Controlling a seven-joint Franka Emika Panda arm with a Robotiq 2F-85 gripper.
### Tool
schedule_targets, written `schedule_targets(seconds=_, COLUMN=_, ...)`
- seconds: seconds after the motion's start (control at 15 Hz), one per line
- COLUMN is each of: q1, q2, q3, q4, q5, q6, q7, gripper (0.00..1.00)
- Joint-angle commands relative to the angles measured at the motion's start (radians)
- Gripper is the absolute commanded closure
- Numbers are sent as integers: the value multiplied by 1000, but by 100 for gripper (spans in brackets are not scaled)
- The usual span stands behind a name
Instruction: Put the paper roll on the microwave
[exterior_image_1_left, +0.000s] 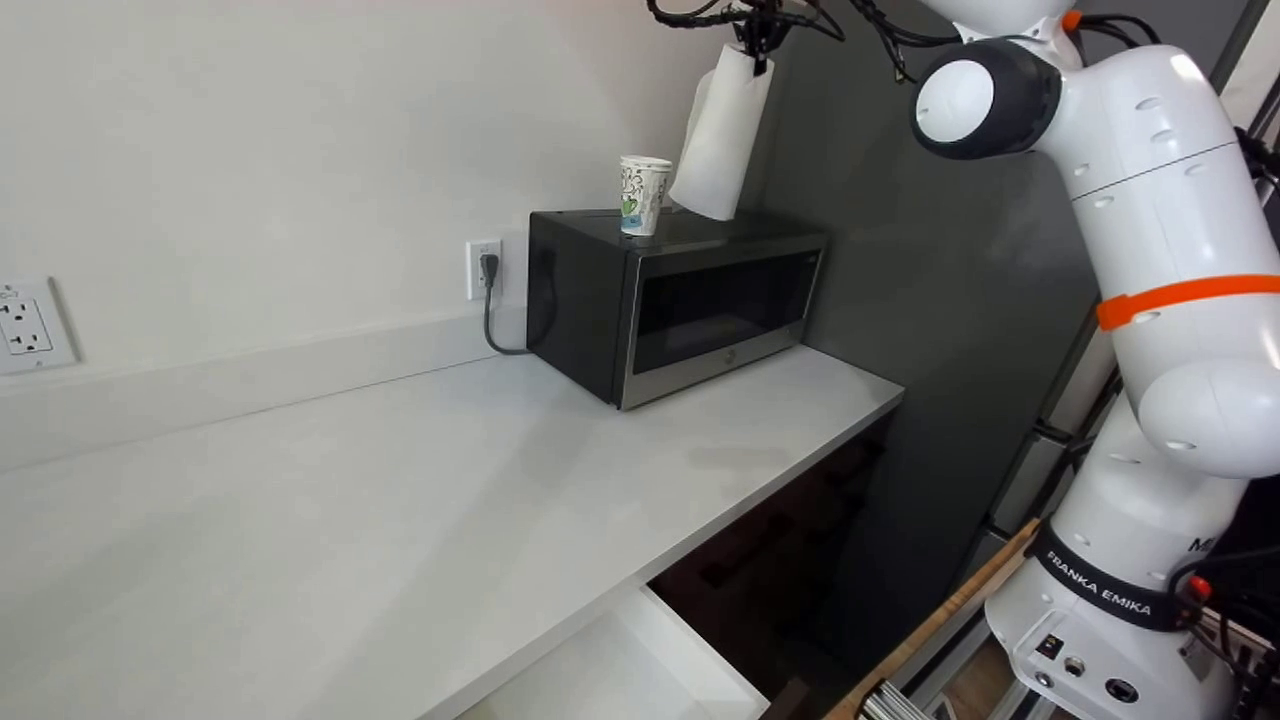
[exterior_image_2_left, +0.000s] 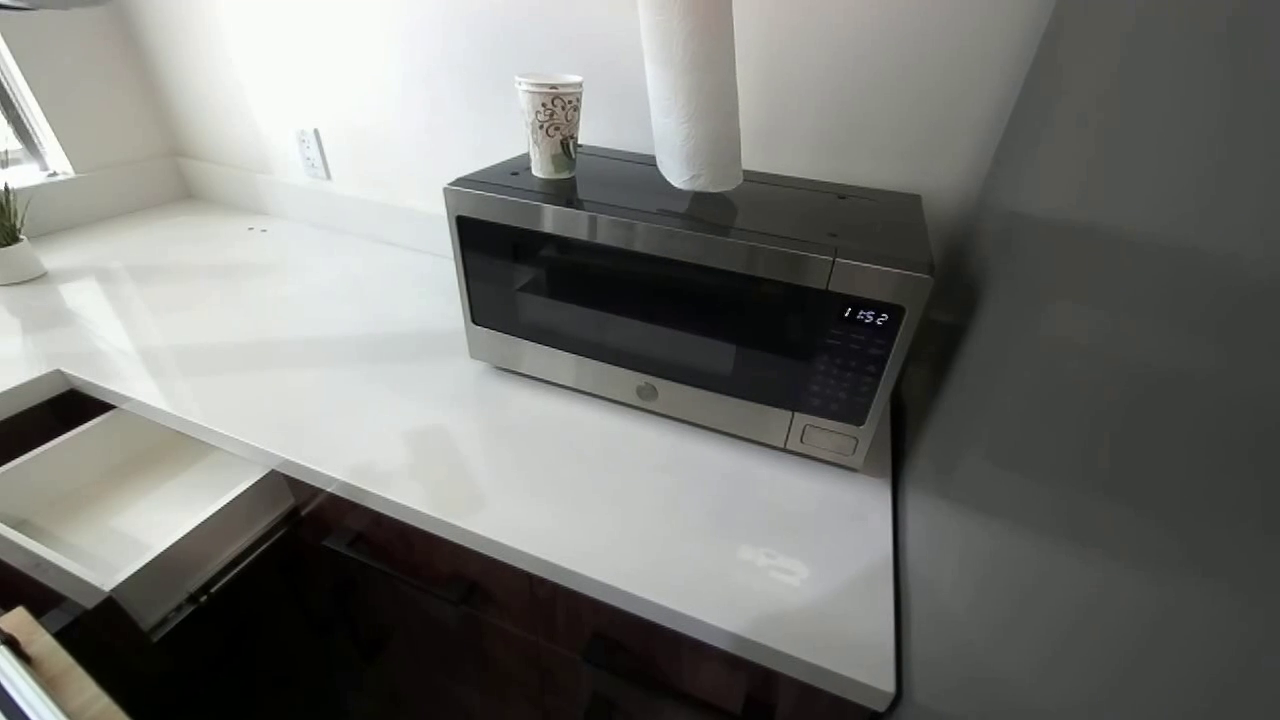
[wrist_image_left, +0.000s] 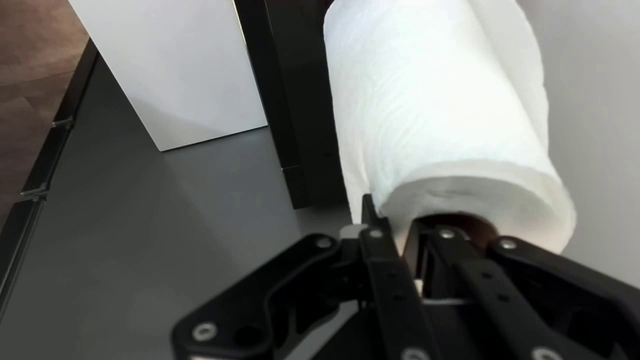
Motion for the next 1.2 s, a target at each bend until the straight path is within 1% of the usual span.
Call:
schedule_targets(seconds=0.0, q1=0, q2=21, q3=-3, q4=21, q5=12, q6=-16, q7=-30, gripper=97)
schedule_targets(seconds=0.73, q1=5, q2=46, q3=-6, q4=18, q5=13, q6=-36, q7=-71, gripper=97)
schedule_targets(seconds=1.13, q1=8, q2=22, q3=-14, q4=-4, q5=2, q6=-94, q7=-154, gripper=97)
